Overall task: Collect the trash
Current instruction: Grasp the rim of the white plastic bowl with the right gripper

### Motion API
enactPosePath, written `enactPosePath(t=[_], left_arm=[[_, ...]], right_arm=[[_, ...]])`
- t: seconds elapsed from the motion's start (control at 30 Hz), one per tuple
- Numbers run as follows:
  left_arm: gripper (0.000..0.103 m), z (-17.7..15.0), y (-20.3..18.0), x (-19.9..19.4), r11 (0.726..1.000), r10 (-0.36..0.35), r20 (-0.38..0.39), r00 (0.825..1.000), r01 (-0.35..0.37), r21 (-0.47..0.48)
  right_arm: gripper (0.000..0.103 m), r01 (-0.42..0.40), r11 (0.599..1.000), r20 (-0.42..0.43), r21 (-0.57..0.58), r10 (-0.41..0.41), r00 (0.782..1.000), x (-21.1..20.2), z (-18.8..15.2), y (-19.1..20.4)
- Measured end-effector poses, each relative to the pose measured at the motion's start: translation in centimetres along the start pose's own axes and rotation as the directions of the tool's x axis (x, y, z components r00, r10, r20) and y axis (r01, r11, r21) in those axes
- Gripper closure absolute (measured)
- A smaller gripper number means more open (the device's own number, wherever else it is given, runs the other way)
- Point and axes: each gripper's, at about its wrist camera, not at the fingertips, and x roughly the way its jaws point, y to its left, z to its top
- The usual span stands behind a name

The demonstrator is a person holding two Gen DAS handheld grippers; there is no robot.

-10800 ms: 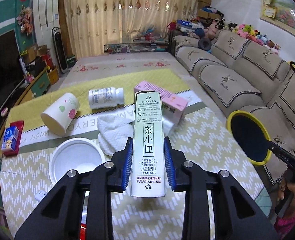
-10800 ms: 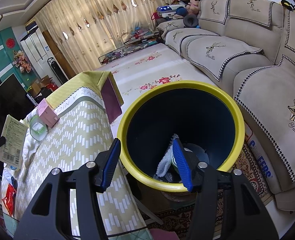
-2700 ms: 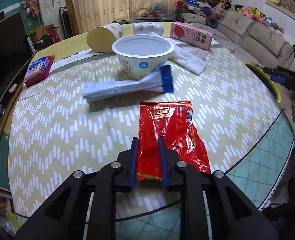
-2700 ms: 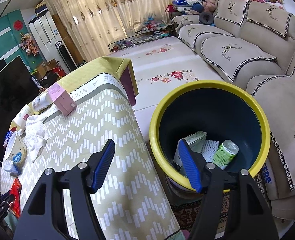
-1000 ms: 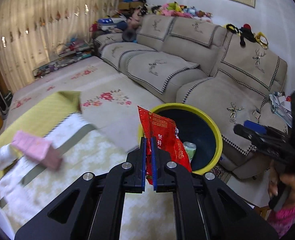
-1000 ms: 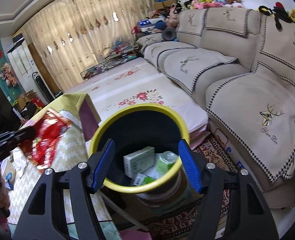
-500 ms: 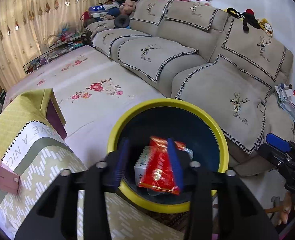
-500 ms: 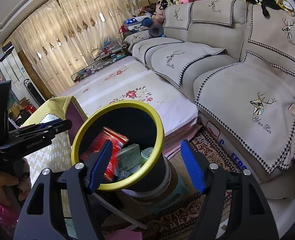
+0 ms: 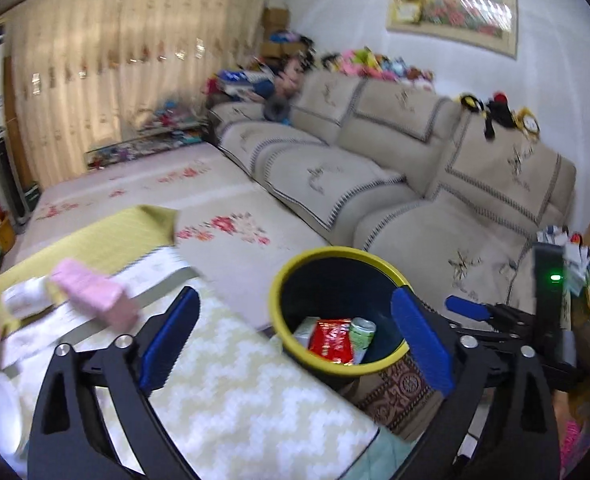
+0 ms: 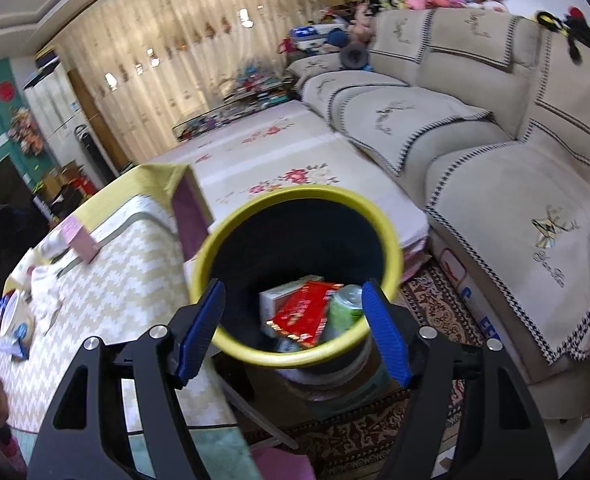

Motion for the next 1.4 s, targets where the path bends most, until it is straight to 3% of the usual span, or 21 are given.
enactPosePath(t=[0.17, 0.37, 0.5, 0.67, 0.8, 0.87, 1.03, 1.17, 1.33, 1.4], left_arm=[[0.005, -2.8, 4.7, -6.7, 0.991, 0.099, 0.063, 0.993, -0.092, -0.097], [0.005, -8.0, 11.3, -14.0, 0.939, 0.274, 0.083, 0.958, -0.248, -0.238], [0.005, -12.2, 16.4, -18.4, 0.87, 0.4, 0.052, 0.915, -0.361, -0.337], [0.005, -16.6, 21.0, -22.7, 0.778, 0.528, 0.004, 0.849, -0.482, -0.403], [0.005, -18.9, 22.8, -24.4, 0.739, 0.573, -0.014, 0.819, -0.524, -0.424], [0.005, -19.8, 23.7, -24.8, 0.732, 0.576, -0.019, 0.817, -0.526, -0.432], [0.005, -20.4, 24.0, -24.4, 0.742, 0.56, -0.014, 0.828, -0.51, -0.434], [0.005, -20.4, 23.9, -23.9, 0.744, 0.564, -0.019, 0.825, -0.518, -0.423], [0.005, -21.1, 24.4, -23.7, 0.748, 0.544, -0.027, 0.839, -0.499, -0.438], [0.005, -21.4, 24.6, -23.6, 0.749, 0.539, -0.029, 0.842, -0.495, -0.442]], right_arm=[[0.036, -0.039, 0.997, -0.009, -0.073, 0.038, 0.999, -0.2, -0.1, 4.3], [0.035, -0.112, 0.977, -0.043, -0.184, 0.106, 0.993, -0.1, -0.6, 11.1], [0.035, -0.18, 0.949, -0.083, -0.258, 0.163, 0.983, 0.4, -1.1, 16.1], [0.035, -0.278, 0.894, -0.145, -0.351, 0.241, 0.96, 1.3, -2.5, 23.6], [0.035, -0.361, 0.846, -0.199, -0.393, 0.305, 0.931, 2.0, -3.7, 29.4], [0.042, -0.396, 0.82, -0.22, -0.412, 0.332, 0.917, 2.3, -4.0, 32.6], [0.053, -0.411, 0.795, -0.259, -0.446, 0.325, 0.909, 3.9, -4.0, 38.1], [0.059, -0.39, 0.798, -0.294, -0.46, 0.277, 0.915, 6.4, -4.3, 41.3], [0.066, -0.377, 0.81, -0.347, -0.45, 0.23, 0.909, 8.8, -5.3, 42.7], [0.076, -0.379, 0.811, -0.366, -0.446, 0.221, 0.904, 9.5, -5.6, 43.1]])
